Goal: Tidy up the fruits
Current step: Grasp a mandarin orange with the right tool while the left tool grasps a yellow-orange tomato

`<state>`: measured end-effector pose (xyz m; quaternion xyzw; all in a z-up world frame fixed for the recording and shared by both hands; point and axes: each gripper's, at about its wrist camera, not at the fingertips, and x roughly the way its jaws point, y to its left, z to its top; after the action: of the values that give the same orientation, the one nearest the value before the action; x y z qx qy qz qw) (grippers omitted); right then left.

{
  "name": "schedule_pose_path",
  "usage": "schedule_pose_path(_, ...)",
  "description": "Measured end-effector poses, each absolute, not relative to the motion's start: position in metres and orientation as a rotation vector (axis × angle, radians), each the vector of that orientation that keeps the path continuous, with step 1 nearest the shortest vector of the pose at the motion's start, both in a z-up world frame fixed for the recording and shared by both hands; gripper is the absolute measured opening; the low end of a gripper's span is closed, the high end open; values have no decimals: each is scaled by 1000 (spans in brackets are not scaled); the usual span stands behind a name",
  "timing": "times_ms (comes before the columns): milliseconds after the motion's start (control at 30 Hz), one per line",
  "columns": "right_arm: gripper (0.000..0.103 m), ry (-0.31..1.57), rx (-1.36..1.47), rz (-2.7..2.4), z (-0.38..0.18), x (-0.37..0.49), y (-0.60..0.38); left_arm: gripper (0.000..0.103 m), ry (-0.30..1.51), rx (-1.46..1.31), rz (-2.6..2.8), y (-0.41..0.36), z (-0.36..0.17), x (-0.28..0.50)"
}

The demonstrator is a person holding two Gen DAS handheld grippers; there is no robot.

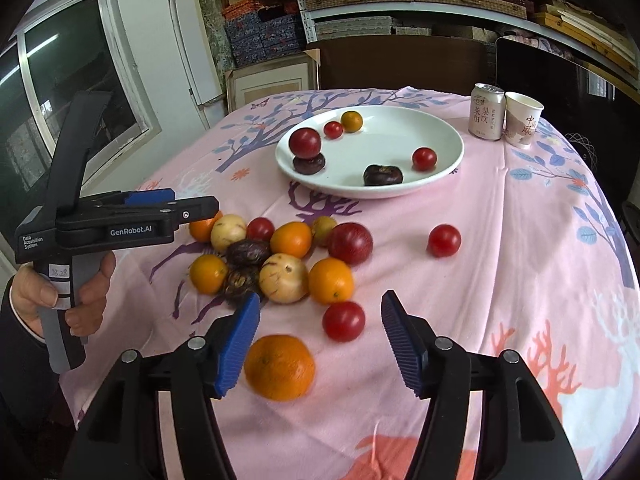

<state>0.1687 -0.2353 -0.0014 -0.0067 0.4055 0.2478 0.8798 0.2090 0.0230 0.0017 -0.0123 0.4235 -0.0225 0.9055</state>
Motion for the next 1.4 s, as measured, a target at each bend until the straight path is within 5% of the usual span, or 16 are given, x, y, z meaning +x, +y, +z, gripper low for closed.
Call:
schedule_pose_path(600,66,956,-95,508,-39,145,-203,86,914,-32,-67,33,-17,158)
schedule_pose_path(667,59,975,-105,499,-44,148,-201,86,922,-29,-67,35,-20,158)
schedule_pose_path(700,48,981,-106,495,-46,149,-200,86,925,-30,-65,36,-22,158)
schedule_pose_path(1133,47,961,-24,490,-47,142,-218,85,968,50,-94,30,-38,162)
schedule_pose_path(1267,47,958,-15,503,-46,141,-222,79,969,117,-131,6,-41,166)
schedule_pose_path(1400,47,952,-14,510,-44,139,-225,62,986,110,-175,-5,-48,177)
